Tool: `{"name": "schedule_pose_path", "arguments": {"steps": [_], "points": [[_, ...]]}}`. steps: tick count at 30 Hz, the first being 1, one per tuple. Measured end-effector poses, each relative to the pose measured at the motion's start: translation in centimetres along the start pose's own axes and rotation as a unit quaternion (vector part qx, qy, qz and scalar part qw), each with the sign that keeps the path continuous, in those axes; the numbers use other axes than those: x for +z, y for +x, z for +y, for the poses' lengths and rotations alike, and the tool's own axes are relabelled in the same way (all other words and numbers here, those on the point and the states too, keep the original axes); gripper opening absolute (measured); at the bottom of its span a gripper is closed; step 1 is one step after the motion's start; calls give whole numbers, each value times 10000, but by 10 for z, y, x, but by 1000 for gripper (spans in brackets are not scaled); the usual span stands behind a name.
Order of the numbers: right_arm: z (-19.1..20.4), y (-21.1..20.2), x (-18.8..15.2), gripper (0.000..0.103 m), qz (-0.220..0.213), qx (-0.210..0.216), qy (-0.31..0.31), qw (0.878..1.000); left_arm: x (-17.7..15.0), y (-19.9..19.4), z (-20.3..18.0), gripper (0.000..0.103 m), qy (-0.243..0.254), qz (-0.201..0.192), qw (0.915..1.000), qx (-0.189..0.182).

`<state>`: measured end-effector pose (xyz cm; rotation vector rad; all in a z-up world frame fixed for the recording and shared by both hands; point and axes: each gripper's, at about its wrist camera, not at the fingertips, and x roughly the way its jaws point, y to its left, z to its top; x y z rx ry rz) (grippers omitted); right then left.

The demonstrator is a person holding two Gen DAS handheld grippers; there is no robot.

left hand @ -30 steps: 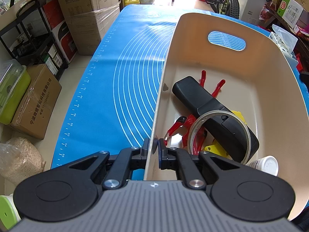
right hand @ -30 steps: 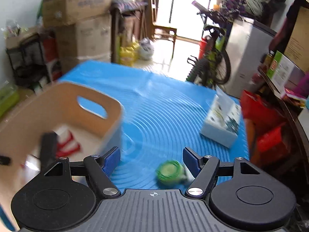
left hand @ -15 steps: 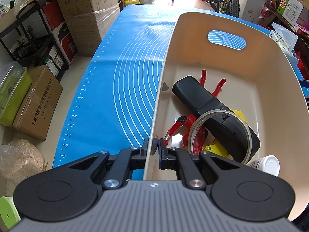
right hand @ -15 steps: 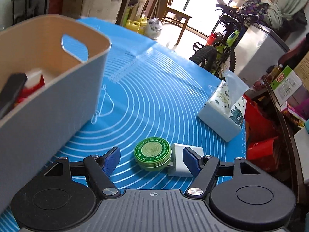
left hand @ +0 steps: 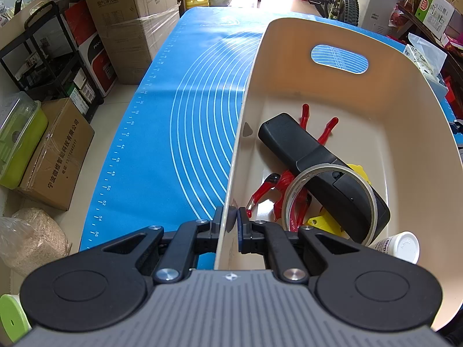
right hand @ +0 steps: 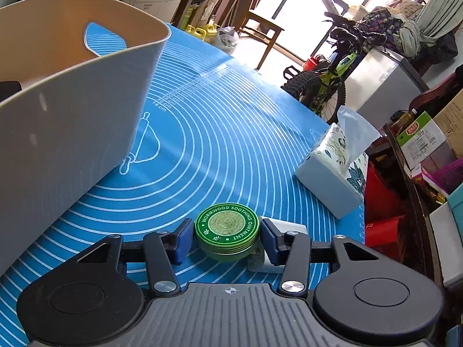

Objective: Organize rigid objects
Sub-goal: 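Grasp the green round tin with the right gripper, then carry the green tin into the basket and open the right gripper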

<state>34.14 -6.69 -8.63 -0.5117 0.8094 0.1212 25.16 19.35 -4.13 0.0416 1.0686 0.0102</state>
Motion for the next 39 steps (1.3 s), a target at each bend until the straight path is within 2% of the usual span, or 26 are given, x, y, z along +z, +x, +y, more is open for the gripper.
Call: {"name": "schedule_pose_path", "arguments": {"steps": [8, 13, 18, 24, 31, 39], "points": [[-7, -16, -4, 54, -220, -29, 383, 9990, 0, 0, 0, 10, -3, 2, 10000, -4], [-23, -50, 5, 54, -581, -43, 854, 9946, 0, 0, 0, 10, -2, 2, 10000, 0], [-33, -96, 24, 54, -1168, 51, 1199, 9859, 0, 0, 0, 10, 1, 1, 10000, 4], [-20, -134, 52, 54, -1679, 589, 1455, 9732, 0, 0, 0, 10, -3, 3, 10000, -2], [31, -148, 79, 54, -1705, 1386, 1171, 9685, 0, 0, 0, 10, -1, 3, 10000, -2], [103, -123, 86, 54, -796, 2113, 708, 9716, 0, 0, 0, 10, 8, 1, 10000, 6]]}}
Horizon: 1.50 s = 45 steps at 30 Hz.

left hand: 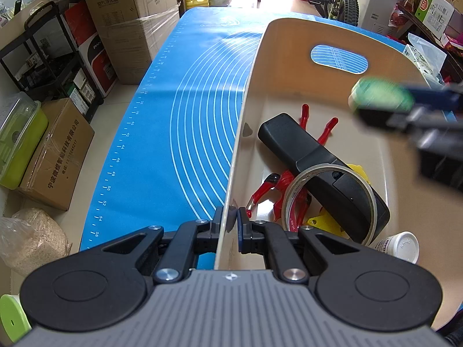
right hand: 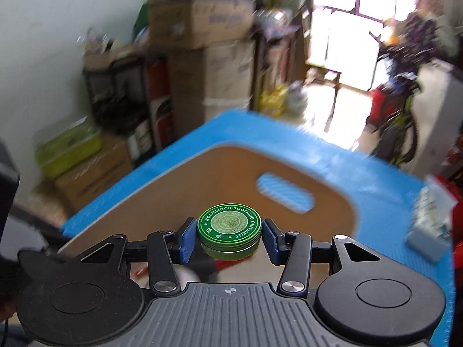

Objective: Organize rigid objects
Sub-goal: 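Carry the green tin into the basket and open the right gripper, then grasp the white charger block with the right gripper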

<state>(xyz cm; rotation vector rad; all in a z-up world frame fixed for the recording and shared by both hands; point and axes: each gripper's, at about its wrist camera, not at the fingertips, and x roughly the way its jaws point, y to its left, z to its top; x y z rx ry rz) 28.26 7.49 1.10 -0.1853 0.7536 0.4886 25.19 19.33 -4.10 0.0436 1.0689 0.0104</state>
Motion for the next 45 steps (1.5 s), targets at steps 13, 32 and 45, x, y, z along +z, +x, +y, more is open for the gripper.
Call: {"name": "schedule_pose_path", "arguments": {"steps": [13, 32, 45], "points": [[17, 28, -2, 60, 835, 213, -125, 9962, 0, -1, 0, 10, 12, 5, 10000, 8], [-119, -52, -1, 83, -365, -896, 748, 9925, 1, -1, 0, 10, 7, 10, 10000, 10], [-212, -1, -71, 94, 399, -1983, 1137, 9727, 1, -1, 0, 11, 11, 12, 10000, 18]]}}
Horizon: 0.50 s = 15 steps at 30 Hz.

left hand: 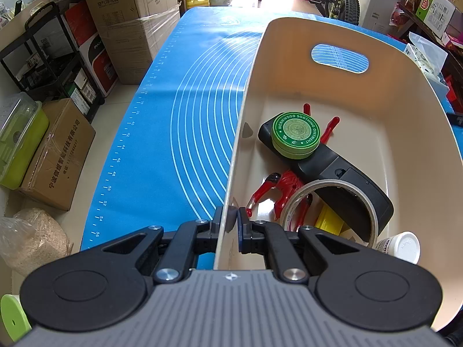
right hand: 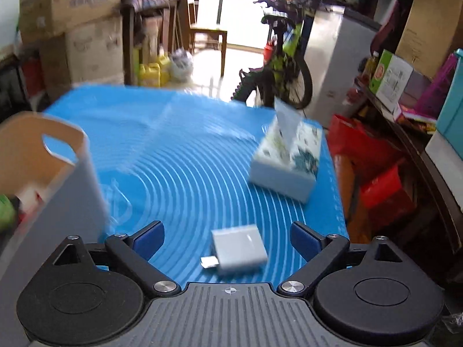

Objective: Organize rigid objects
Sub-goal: 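Grasp the white charger block with the right gripper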

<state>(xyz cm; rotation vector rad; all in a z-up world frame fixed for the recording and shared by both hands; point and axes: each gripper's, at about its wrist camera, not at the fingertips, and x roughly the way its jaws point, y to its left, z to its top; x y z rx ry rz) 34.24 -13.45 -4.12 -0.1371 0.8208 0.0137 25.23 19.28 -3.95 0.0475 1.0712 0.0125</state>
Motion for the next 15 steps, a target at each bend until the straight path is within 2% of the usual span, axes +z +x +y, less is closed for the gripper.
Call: {"name": "schedule_pose_path", "arguments": {"steps": [8, 15], "points": [[-15, 39, -4, 94, 102, 118, 477, 9987, -1, 0, 1, 11, 8, 6, 10000, 23], [-17, 64, -5, 86, 404, 98, 441, 9982, -1, 0, -2, 11, 37, 13, 10000, 62]]}}
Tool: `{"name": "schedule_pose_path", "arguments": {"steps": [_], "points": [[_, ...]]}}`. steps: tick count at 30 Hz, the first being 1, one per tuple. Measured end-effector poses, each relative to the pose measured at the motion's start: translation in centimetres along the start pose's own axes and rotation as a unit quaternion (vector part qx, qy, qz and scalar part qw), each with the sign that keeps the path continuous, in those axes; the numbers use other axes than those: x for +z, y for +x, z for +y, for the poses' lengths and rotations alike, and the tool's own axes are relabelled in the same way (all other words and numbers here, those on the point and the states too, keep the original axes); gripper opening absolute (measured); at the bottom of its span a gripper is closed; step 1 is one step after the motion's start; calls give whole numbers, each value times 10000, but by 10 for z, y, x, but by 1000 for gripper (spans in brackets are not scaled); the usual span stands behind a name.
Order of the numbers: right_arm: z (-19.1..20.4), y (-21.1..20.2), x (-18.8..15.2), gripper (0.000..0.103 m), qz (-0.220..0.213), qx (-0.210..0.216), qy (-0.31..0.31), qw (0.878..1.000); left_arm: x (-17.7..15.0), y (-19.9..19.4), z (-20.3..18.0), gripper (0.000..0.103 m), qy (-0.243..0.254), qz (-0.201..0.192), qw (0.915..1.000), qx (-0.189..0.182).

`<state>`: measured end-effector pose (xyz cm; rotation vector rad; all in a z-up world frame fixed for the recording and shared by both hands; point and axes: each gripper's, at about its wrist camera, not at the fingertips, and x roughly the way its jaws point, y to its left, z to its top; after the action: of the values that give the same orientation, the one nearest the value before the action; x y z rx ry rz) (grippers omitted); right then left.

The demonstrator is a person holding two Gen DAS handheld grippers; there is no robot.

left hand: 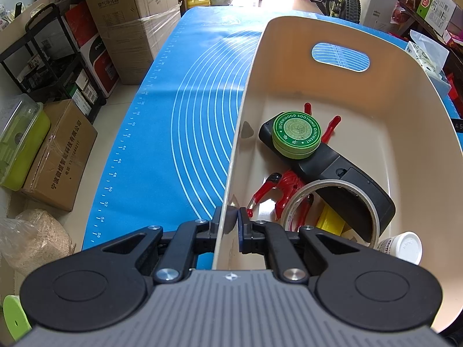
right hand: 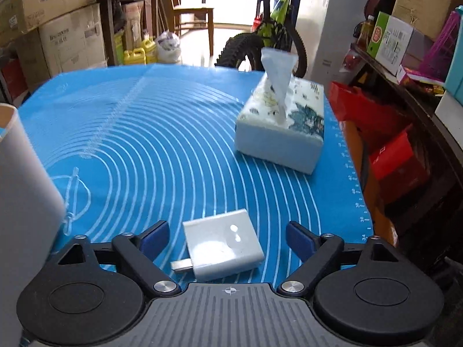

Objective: Organize rigid objects
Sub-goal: 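Grasp the white charger block with the right gripper, then carry the white charger into the basket and release it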

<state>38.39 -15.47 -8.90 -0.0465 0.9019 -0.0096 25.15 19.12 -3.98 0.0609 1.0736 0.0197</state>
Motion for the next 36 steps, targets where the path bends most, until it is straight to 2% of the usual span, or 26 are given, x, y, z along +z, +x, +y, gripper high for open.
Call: {"name": "schedule_pose_path", "arguments": {"steps": [5, 6, 7, 10, 17, 23, 30, 36], "points": [[-2, 7, -4, 77, 10, 127, 12, 9999, 0, 0, 0, 12, 4, 2, 10000, 12], [-2, 6, -5, 72, -24, 212, -10, 9998, 0, 0, 0, 12, 6, 0, 10000, 13], [-1, 5, -5, 59, -52, 328, -65, 9994, 0, 0, 0, 12, 9, 0, 10000, 17], [5, 1, -5, 56, -68, 224, -194, 9995, 0, 0, 0, 12, 13, 2, 10000, 31], [4, -9, -12, 55, -107, -22, -149, 9998, 0, 0, 0, 12, 16, 3, 10000, 34], [0, -37, -16, 55, -413, -85, 44, 9991, 0, 0, 0, 12, 14, 4, 10000, 35], [15, -93, -6, 55, -956, 197, 128, 9951, 0, 0, 0, 12, 14, 4, 10000, 37], [64, -144, 14, 55, -1468, 694, -114, 9867, -1, 0, -1, 12, 12, -9, 10000, 54]]}}
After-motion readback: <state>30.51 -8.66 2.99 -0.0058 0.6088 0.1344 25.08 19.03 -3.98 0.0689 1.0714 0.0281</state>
